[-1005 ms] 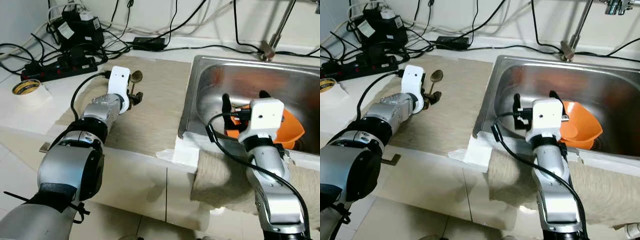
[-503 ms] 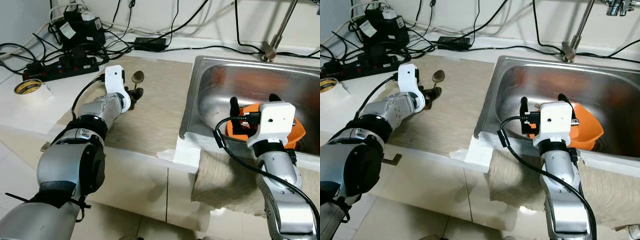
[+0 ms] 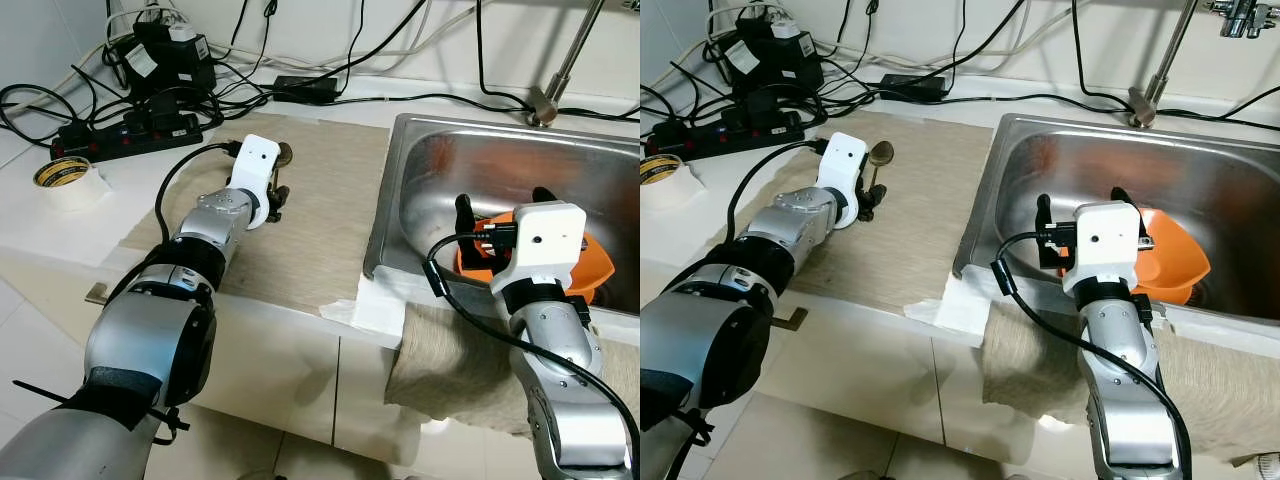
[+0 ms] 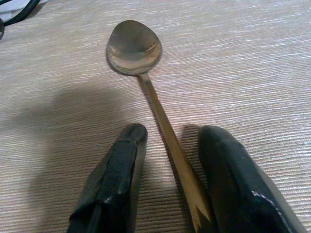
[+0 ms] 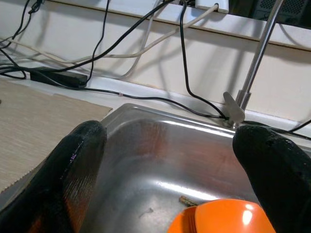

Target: Kitchen organization

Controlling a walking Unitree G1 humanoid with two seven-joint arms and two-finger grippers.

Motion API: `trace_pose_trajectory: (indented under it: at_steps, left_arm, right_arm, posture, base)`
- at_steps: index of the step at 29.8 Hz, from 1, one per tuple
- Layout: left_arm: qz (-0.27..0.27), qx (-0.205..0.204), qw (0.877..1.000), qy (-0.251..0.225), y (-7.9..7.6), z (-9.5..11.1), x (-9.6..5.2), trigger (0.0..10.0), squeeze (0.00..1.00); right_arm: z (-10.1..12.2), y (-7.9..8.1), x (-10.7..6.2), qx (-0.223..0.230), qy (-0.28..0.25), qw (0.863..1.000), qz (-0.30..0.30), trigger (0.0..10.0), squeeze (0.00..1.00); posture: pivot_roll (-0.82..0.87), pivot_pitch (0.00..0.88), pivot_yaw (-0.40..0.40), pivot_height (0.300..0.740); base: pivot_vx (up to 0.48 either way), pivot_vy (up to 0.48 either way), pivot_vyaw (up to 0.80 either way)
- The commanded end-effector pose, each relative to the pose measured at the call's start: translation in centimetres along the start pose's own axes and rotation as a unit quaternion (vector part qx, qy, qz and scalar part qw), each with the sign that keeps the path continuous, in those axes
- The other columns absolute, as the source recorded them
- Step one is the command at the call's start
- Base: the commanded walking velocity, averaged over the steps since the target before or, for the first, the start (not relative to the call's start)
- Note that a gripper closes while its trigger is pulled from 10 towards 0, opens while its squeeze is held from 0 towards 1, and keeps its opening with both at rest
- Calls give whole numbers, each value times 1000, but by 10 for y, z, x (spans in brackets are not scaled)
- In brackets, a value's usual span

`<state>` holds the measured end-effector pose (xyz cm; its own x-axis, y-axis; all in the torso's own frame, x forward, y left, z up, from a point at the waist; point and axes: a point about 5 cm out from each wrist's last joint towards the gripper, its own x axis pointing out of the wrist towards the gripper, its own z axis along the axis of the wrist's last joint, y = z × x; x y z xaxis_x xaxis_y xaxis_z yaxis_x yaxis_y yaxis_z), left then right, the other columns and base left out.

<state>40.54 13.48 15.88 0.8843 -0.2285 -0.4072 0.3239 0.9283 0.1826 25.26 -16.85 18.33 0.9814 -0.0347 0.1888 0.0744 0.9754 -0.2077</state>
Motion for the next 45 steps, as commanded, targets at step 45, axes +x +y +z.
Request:
trace_pose_trajectory:
  at_steps: [45]
  left_arm:
    - [-132, -145, 968, -159, -12, 7, -42, 0, 0]
  right_arm:
    - [-5, 19, 21, 27, -5, 999, 24, 10000, 0]
  posture:
    - [-120, 0, 57, 736]
  base:
    - [0, 0, 0]
